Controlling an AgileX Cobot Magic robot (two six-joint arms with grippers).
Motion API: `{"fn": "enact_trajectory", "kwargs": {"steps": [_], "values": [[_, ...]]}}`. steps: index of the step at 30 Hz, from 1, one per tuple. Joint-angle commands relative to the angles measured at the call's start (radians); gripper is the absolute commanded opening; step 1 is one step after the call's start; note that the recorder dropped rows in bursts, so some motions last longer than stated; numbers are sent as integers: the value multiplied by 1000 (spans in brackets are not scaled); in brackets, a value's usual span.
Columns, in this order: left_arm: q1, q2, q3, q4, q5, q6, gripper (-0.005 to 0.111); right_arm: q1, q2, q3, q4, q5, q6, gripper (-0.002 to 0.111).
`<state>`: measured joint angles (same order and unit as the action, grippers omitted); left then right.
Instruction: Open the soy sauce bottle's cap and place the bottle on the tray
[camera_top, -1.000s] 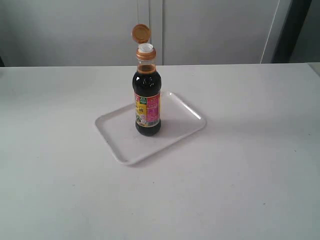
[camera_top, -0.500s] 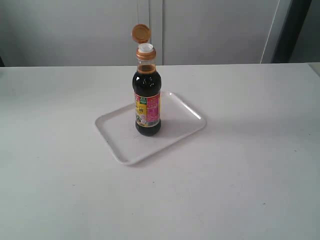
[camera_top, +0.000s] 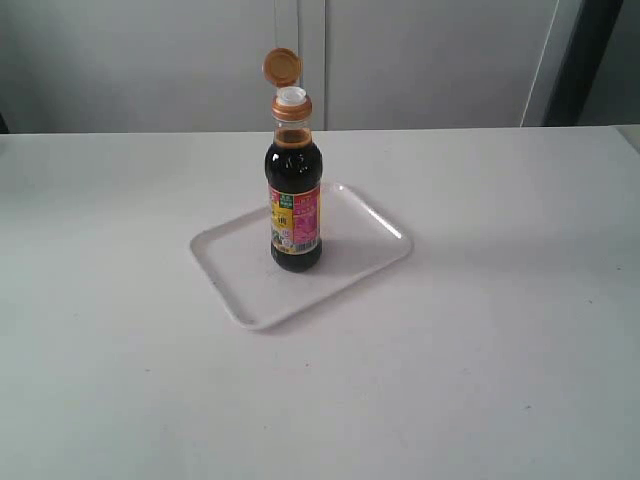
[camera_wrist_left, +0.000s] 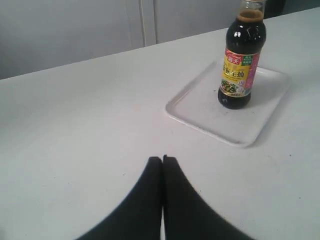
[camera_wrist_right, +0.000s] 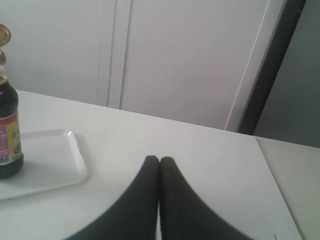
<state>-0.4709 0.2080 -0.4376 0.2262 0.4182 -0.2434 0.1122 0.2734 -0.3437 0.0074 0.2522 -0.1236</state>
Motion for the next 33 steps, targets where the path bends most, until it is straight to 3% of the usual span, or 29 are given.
{"fn": "enact_trajectory", "kwargs": {"steps": [1,4,15,23,33], "values": [[4,-9,6,-134,-8,201,0,-3,-4,4,3,-8,5,0],[42,-9,6,-157,-33,221,0,-3,-4,4,0,-7,5,0],[287,-9,72,-288,-130,291,0,-3,-4,4,0,-7,5,0],[308,-42,230,-275,-274,282,0,-3,-4,4,0,-7,5,0],[308,-206,357,-259,-268,284,0,-3,-4,4,3,-8,5,0]]}}
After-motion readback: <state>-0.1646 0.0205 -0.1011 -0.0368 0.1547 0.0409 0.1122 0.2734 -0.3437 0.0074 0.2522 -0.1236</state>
